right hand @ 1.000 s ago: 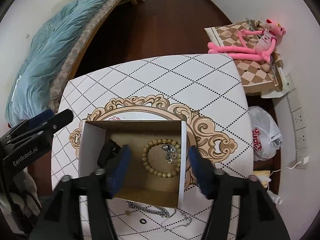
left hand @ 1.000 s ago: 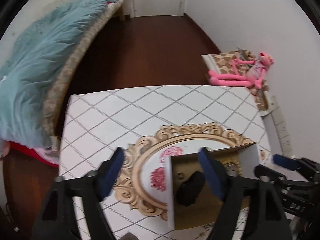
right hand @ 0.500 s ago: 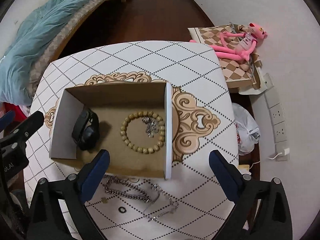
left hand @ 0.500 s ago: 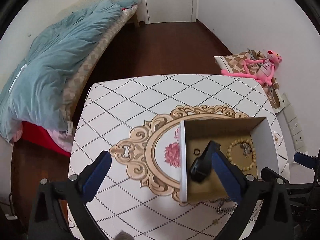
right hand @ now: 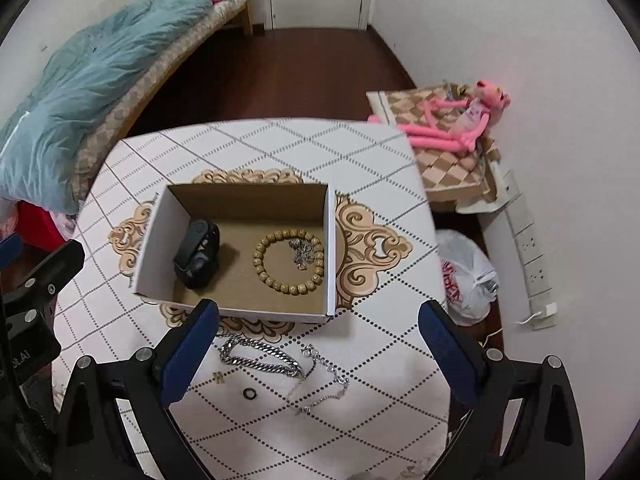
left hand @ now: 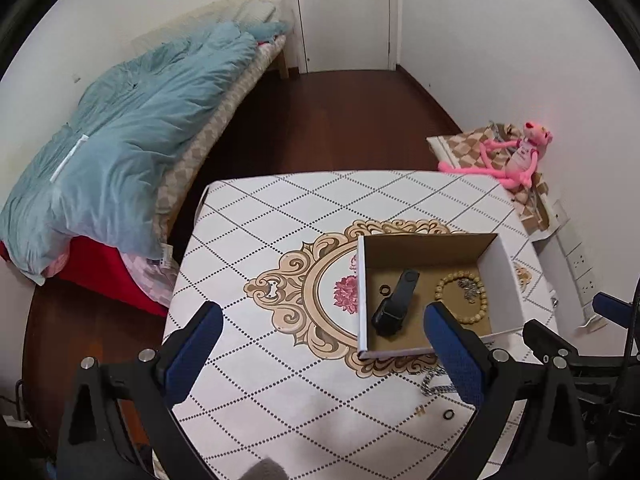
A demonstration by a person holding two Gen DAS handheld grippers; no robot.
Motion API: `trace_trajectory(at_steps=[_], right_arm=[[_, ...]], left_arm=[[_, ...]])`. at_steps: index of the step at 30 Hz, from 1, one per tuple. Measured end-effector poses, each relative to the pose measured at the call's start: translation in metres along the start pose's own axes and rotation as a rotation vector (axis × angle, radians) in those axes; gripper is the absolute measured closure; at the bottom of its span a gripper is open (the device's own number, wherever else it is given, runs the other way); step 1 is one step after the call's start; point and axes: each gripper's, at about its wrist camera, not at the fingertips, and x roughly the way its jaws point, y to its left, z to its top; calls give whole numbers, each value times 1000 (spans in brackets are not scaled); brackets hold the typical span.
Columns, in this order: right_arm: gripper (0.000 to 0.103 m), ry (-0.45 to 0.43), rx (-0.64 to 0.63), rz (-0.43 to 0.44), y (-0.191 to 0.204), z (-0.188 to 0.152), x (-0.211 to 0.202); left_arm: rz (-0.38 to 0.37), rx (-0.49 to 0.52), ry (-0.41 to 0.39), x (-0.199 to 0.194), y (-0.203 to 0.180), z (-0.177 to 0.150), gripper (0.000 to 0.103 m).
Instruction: Organize jewelry
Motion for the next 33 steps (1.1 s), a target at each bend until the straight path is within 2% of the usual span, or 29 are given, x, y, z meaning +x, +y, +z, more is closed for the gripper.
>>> trace_trajectory(at_steps=[6,10,13,18,20,22,27,30,33], right_arm=[[1,-62,17,30,0,-9,-39],[1,-70,41,52,-8,-24,-49],[1,-48,63,61,-18,-42,-40],[2,39,128,48,-40,-81,6],[6,71,164,49,-49,-96,27],[24,97,203,54,-58,-108,45],[30,106,241,74,-70,-123,73],[35,83,205,80,-63,-120,83],[44,55,145,68,-51,-113,95]], left_arm=[[-23,-22,-25,-30,4,-8,0],[-5,-23,-22,-36,6,-23,1],[15,-22,-4,-28,6,-40,0],[55,-8,74,5,1,-75,0],[65,0,119,22,-1,-90,0],[74,6,156,34,-3,-100,0],[91,18,199,54,-7,-116,0],[92,26,211,60,-9,-121,0],[92,34,218,64,-12,-121,0]])
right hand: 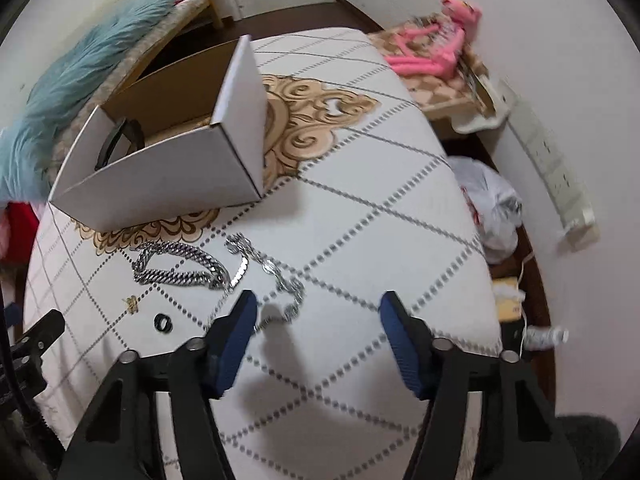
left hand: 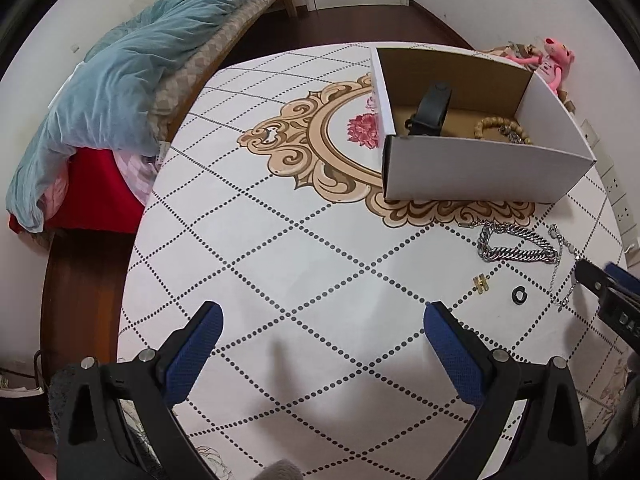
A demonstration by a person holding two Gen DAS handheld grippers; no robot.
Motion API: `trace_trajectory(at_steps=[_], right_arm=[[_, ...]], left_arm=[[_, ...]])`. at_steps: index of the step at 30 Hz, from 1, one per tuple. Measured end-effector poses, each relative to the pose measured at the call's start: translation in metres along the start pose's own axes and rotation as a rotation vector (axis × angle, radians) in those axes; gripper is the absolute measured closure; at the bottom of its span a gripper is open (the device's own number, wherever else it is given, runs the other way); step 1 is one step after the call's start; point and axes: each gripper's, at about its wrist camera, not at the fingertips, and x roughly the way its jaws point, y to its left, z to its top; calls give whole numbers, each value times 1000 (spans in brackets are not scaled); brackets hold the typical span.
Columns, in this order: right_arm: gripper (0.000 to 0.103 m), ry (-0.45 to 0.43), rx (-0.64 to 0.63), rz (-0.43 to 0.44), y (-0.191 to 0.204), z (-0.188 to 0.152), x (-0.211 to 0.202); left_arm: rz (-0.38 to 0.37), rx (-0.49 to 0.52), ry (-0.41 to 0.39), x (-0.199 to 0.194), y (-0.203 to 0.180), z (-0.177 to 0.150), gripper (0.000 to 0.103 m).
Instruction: Organize jewelry
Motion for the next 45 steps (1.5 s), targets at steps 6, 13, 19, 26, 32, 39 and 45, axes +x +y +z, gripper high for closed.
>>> trace_trajectory(at_steps=[6,13,19,26,32,39,45], right_arm=[[100,-54,-55,-64,11,2,0],[100,-45,62,-65,-25,-9,-9],[100,-44,83,-58,-33,-18,-13],[100,-41,82,-57,-32,-18,-12],[100,-40,88,-54,-32,-18,-12],[100,-56,98,-2,-28,-17,-27],[100,-124,80,88,-16,-1,-71]], left_arm=[[-42,14,-2,7,-9,3,1],[-167,42,11,15,-39,4,2],[-228,61,19,24,-59,3,20],[-229,117,-39,19,-75,6,52],[-249,141,-53,18,-79,9,97],[-279,126,-53,13,-67,5,97],[-345,73,-72,-20,-36,7,98]])
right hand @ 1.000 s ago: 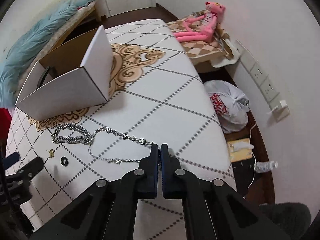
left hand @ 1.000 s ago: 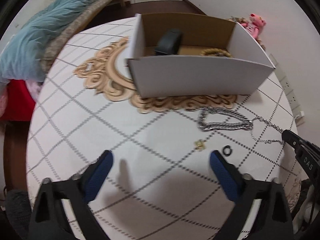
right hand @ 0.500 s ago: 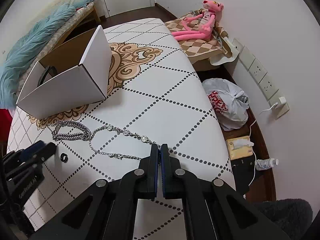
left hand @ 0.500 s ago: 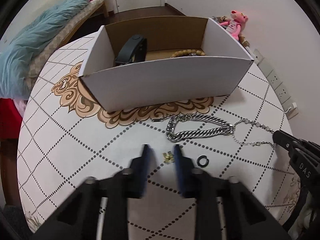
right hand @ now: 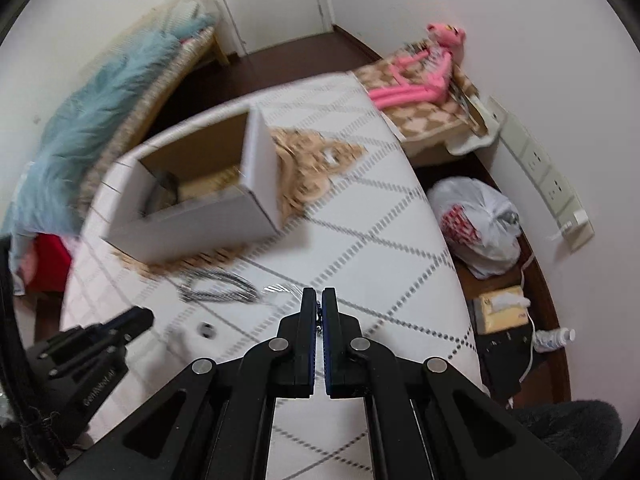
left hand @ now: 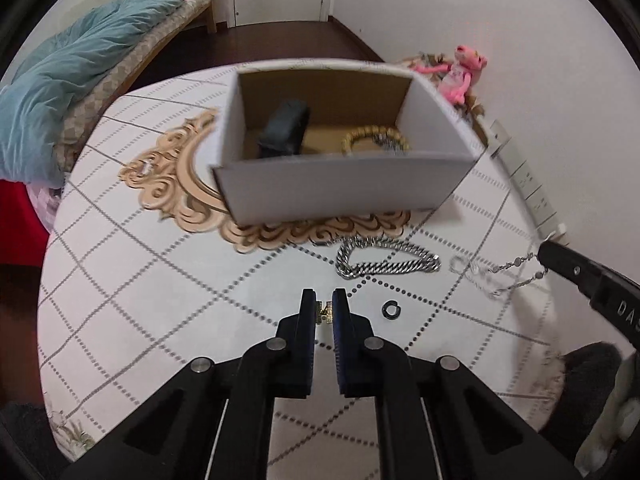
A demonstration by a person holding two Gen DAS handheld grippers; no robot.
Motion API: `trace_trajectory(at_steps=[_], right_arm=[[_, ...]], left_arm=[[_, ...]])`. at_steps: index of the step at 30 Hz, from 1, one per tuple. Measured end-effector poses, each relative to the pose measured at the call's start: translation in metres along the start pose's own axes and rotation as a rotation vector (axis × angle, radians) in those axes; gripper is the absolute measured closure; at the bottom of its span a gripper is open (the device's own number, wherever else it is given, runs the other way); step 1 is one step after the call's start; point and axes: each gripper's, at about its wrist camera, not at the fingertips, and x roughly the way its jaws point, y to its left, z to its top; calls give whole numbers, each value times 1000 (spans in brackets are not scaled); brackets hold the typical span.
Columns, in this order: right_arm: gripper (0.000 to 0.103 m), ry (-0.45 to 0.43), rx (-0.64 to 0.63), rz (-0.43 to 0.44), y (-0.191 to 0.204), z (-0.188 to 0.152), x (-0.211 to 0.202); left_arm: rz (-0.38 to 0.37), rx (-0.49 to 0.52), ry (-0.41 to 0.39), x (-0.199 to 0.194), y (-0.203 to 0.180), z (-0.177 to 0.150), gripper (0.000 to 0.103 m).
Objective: Organize jewelry
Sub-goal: 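Close the left gripper on the gold charm while the right gripper grasps the thin silver chain, then carry both held items into the white box and open both grippers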
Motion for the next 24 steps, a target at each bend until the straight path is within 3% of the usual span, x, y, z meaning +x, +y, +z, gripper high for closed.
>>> trace_trajectory(at_steps=[6,13,19,24], right_arm=[[100,-65,-24,78,18,28,-41],[100,-107,-56,162,44,68,-67],[100,-80,-94,192,68,116,-54],[100,-1,-112,180,80,144,-18]], left_arm=[[-37,-45,-47,-46,26,16,97],[-74,-71,-97,-71,39,49,97],[-112,-73,-121,-69,45,104,98],[-116,-50,-68,-42,47,145,97]])
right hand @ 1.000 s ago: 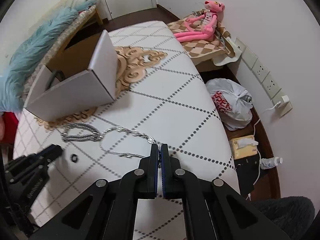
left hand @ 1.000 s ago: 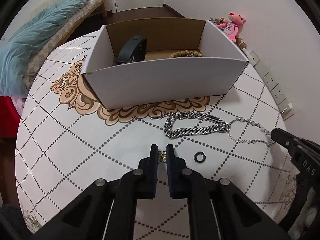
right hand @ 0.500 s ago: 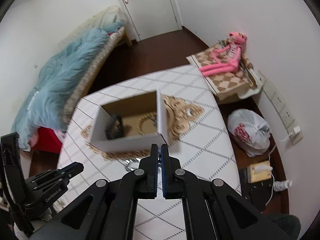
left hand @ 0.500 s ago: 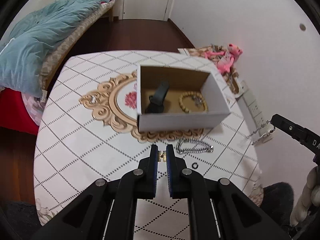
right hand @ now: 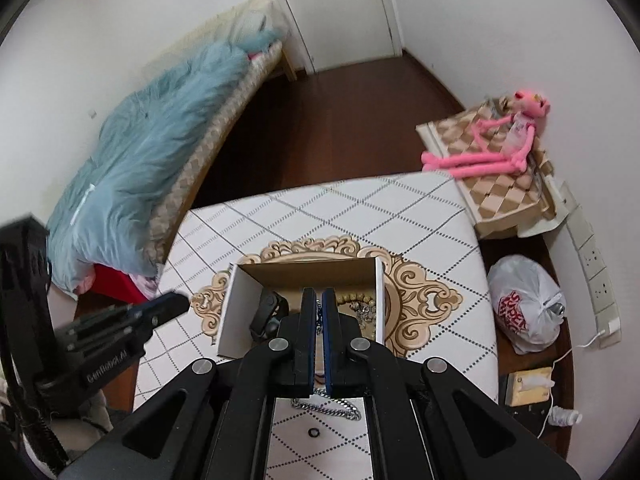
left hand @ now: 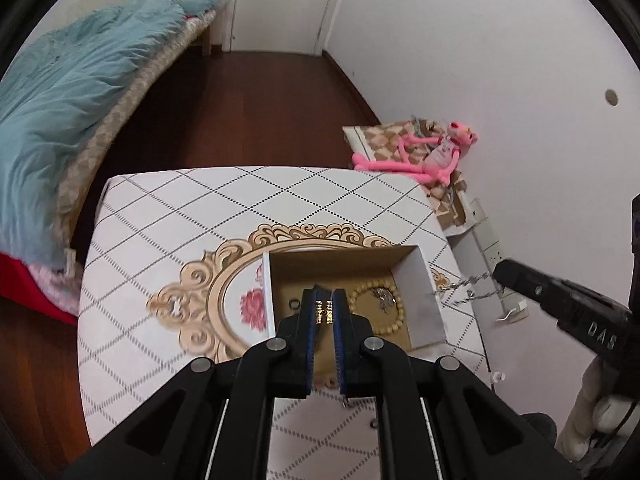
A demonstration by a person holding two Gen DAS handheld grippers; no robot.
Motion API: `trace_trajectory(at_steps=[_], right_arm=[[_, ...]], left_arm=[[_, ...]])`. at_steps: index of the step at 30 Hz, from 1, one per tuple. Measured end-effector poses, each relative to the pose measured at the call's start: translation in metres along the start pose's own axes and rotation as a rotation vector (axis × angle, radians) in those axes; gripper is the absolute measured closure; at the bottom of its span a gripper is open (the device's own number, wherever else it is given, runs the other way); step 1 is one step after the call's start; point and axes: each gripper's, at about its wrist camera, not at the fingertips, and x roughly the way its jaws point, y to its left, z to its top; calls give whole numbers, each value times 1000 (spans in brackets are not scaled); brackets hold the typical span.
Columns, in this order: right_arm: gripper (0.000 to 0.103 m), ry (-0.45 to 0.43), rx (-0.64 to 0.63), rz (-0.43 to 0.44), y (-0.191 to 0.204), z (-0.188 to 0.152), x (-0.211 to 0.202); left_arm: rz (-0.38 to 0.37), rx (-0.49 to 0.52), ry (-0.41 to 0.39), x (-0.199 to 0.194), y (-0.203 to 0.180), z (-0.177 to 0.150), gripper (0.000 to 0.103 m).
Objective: Organize jewelry
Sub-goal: 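Carry both held items into the white box and open both grippers, then lift both grippers up out of the box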
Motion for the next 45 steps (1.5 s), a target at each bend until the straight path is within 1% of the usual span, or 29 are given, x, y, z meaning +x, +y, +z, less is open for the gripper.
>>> trace_trajectory(at_steps=[2,7,11,14,15,17,19,20,21,22,23,24,26,27,28,29,30,31,32,33,34,37,38,39,40,43,45], right_arm=[[100,58,9,10,-2,8,20],[100,136,1,5,-4,19,57],[100,165,-12,10,2,26,75],[100,179,-17,20,7,32,84],[100,190,-18,26,8,34,89],[100,226,-1,43,7,36,98],[98,280,27,56,3,36,111],[96,310,36,56,1,35,118],[85,319,40,47,-1,34,121],[66,319,42,38,-4,33,121],[57,317,46,33,-6,32,120],[46,313,49,32,-9,32,118],[45,298,47,22,-13,30,111],[45,290,36,6,-14,29,108],[45,277,15,-30,-14,27,102],[45,266,3,-52,-15,25,97],[42,260,-8,-73,-15,22,94],[33,256,-25,-116,-15,16,90],[27,250,-39,-148,-15,13,88],[16,243,-53,-176,-15,9,86],[10,239,-68,-211,-13,3,85],[9,238,-78,-262,-14,-15,84],[7,238,-82,-272,-13,-19,83],[3,234,-85,-284,-13,-23,82],[2,223,-87,-300,-12,-27,79],[2,195,-90,-322,-9,-33,71],[2,184,-86,-322,-7,-37,66]], left_arm=[[-1,6,31,16,1,11,97],[-3,13,99,49,4,28,97],[-31,-12,141,64,11,34,97],[-37,-41,163,70,15,37,96],[-47,-53,176,72,16,38,96],[-44,-70,196,75,19,40,96],[-24,-79,200,75,22,42,91],[-5,-75,194,74,23,42,78],[9,-71,187,73,23,43,52],[29,-72,176,71,24,44,38],[41,-78,154,66,26,44,26],[50,-78,137,62,28,44,26],[83,-75,135,59,30,43,26],[117,-65,126,56,30,41,23],[136,-59,119,54,30,39,20],[156,-50,110,51,29,36,14],[172,-45,102,49,28,33,10],[190,-40,88,46,27,29,9],[216,-29,69,42,26,23,8],[234,-22,56,40,24,19,1],[259,-15,31,37,22,12,0],[324,2,6,34,19,-2,0],[327,0,7,32,19,-7,0],[326,-4,10,31,19,-13,0],[324,-11,12,30,19,-17,0],[330,-20,12,24,17,-27,0],[332,-24,8,19,15,-32,0]])
